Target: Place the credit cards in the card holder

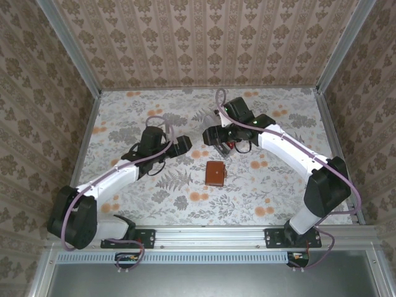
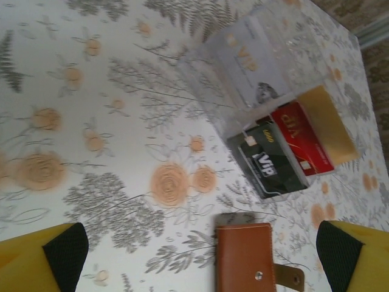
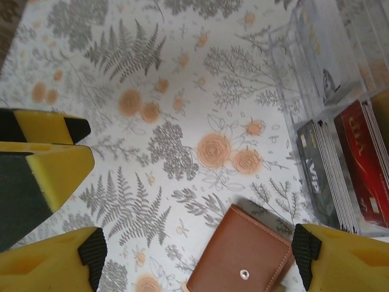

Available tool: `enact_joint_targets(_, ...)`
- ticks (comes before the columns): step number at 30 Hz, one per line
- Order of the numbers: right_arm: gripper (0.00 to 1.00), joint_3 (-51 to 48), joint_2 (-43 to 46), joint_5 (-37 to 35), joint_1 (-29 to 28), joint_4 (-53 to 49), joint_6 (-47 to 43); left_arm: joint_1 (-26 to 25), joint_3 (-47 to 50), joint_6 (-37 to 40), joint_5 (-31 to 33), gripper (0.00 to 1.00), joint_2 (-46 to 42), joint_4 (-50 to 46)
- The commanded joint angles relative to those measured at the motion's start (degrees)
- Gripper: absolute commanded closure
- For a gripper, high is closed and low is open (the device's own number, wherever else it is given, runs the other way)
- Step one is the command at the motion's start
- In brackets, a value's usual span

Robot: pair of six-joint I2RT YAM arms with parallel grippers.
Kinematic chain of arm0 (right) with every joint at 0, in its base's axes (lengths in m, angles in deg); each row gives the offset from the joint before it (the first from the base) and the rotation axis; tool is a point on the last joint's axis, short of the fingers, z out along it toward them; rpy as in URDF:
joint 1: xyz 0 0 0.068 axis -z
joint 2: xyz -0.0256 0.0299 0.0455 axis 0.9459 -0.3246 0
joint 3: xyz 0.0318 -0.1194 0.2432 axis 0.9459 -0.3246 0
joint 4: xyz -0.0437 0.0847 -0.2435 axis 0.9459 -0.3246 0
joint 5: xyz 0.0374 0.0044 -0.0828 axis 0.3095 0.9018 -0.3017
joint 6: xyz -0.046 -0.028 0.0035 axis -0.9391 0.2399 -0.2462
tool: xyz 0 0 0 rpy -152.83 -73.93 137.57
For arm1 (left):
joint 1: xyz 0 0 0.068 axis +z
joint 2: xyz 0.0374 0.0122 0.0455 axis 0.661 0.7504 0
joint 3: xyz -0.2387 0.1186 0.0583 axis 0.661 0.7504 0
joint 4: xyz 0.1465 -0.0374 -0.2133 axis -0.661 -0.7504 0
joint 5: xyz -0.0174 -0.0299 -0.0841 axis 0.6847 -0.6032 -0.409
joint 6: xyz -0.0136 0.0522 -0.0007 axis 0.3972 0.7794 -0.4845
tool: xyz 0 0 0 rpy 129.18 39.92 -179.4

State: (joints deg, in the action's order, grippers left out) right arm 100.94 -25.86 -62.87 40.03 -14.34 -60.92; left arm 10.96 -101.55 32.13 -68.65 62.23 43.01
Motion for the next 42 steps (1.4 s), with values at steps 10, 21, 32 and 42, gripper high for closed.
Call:
enact_joint_targets(10, 0.24, 5.4, -4.7, -10.0, -2.8, -8.4, -4.2, -2.2, -5.5, -0.1, -1.6, 0.00, 6.6, -0.2)
enact_joint_targets(21, 0.38, 10.8, -11.6, -22.2, -5.5, -15.1, -6.6, -1.8, -4.9, -1.8, 4.1, 0.00, 6.5, -4.1)
enact_joint_targets(32, 0.52, 18.0, -22.9, -34.1, -7.2, -18.4, -9.0, -1.1, -3.9, -4.6, 4.4, 0.00, 6.7, -4.8)
enact_joint_targets(42, 0.53, 18.1, -25.6, -39.5, -8.1, -17.2, -9.6, -1.1, -3.6, -5.4, 4.9, 0.00, 6.6, -4.7)
